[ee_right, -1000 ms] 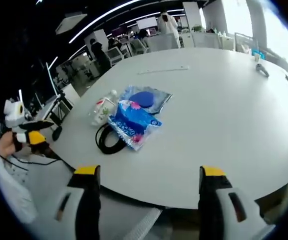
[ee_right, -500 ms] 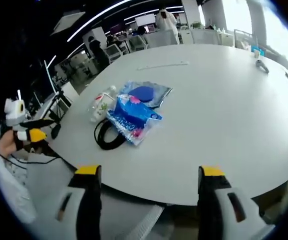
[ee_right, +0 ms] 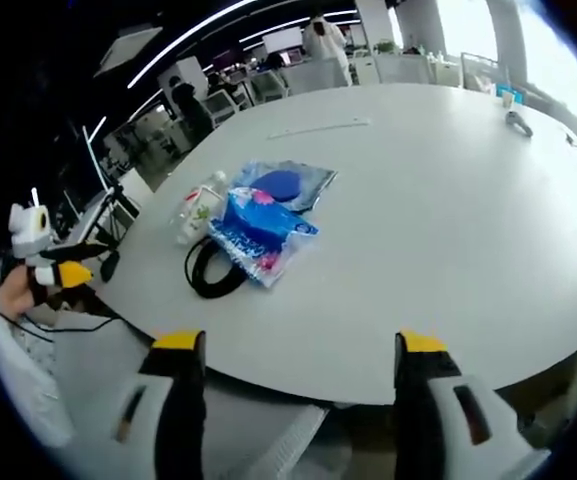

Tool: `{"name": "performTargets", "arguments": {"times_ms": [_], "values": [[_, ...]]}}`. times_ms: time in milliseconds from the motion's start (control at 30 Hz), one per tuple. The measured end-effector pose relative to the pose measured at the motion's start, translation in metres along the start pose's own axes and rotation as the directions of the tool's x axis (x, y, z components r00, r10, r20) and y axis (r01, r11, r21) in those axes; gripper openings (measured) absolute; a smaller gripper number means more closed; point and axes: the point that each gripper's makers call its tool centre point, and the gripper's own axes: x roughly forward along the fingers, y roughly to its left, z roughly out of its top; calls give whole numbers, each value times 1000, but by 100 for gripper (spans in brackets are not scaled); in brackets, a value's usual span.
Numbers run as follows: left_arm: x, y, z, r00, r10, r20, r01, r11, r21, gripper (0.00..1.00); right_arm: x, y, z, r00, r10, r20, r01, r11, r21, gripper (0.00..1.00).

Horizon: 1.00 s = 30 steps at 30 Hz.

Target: Arrange the tabletop items into an orderly group along one side of the table until the central work area is clear of visible clutter.

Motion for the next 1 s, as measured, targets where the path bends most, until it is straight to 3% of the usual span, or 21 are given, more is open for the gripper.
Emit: {"name": "performTargets", "arguments": {"times_ms": [633,900,1000], "values": [[-6,-3,3,1000,-7,-6,7,1000,23,90,1,9,-6,1000,17,-9,-17,1000,7,76],[-5,-3,6,1000,-9,13,9,1000,9,90,-1,2,-1,1000,6,2,-6,1000,-4,75],[-3,-5,8,1000,-14,8,13,999,38,90,2,1,1,1000,7,-2,-7,1000,-1,75]]}}
